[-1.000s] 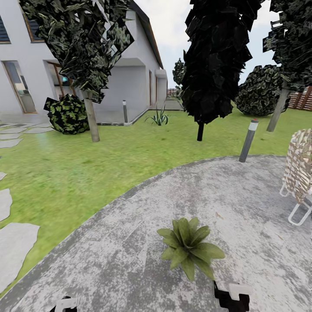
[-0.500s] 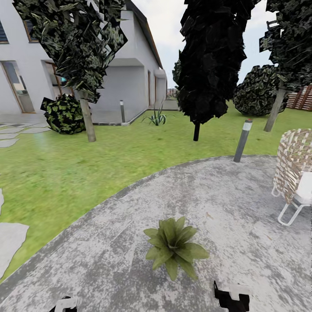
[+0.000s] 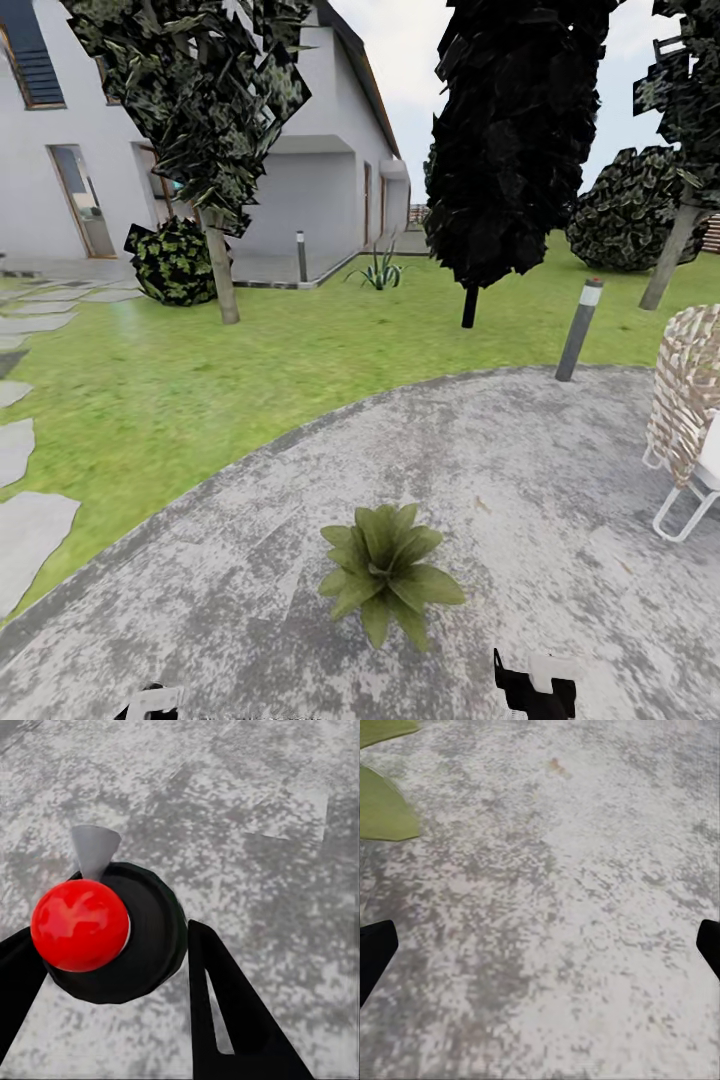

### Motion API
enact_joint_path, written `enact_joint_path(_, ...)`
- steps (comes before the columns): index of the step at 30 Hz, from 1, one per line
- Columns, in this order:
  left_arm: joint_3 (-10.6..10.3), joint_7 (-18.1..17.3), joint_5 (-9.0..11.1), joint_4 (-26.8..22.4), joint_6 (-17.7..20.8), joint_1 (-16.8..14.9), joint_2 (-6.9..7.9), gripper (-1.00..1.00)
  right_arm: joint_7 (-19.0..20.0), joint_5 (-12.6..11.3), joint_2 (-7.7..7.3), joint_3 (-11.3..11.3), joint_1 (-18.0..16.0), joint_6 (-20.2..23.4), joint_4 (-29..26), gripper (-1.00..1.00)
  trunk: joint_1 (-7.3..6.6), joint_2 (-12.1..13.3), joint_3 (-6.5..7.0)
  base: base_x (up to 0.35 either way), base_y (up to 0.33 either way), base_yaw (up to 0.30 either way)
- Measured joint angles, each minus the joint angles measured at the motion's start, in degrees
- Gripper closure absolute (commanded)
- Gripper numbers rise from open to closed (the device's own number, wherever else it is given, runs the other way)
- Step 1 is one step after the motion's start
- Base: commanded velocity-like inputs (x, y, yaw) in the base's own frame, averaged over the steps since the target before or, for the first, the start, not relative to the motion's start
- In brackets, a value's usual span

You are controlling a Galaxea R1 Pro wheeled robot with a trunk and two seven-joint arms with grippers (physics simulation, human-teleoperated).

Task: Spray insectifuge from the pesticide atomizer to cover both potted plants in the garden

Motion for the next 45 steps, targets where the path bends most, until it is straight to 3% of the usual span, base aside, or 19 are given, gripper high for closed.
enact_joint_path(7, 0.0, 0.0, 0.0, 0.0, 0.0, 0.0, 0.0, 1.0, 0.0, 0.0, 0.0, 0.0, 0.0, 0.0, 0.0, -1.0, 0.0, 0.0, 0.0, 0.0, -0.273, 0.245)
enact_joint_path(25, 0.0, 0.0, 0.0, 0.0, 0.0, 0.0, 0.0, 1.0, 0.0, 0.0, -0.01, 0.0, 0.0, 0.0, 0.0, -1.0, 0.0, 0.0, 0.05, 0.0, -0.273, 0.027)
enact_joint_path(45, 0.0, 0.0, 0.0, 0.0, 0.0, 0.0, 0.0, 1.0, 0.0, 0.0, 0.0, 0.0, 0.0, 0.0, 0.0, -1.0, 0.0, 0.0, 0.66, 0.0, -0.274, 0.251)
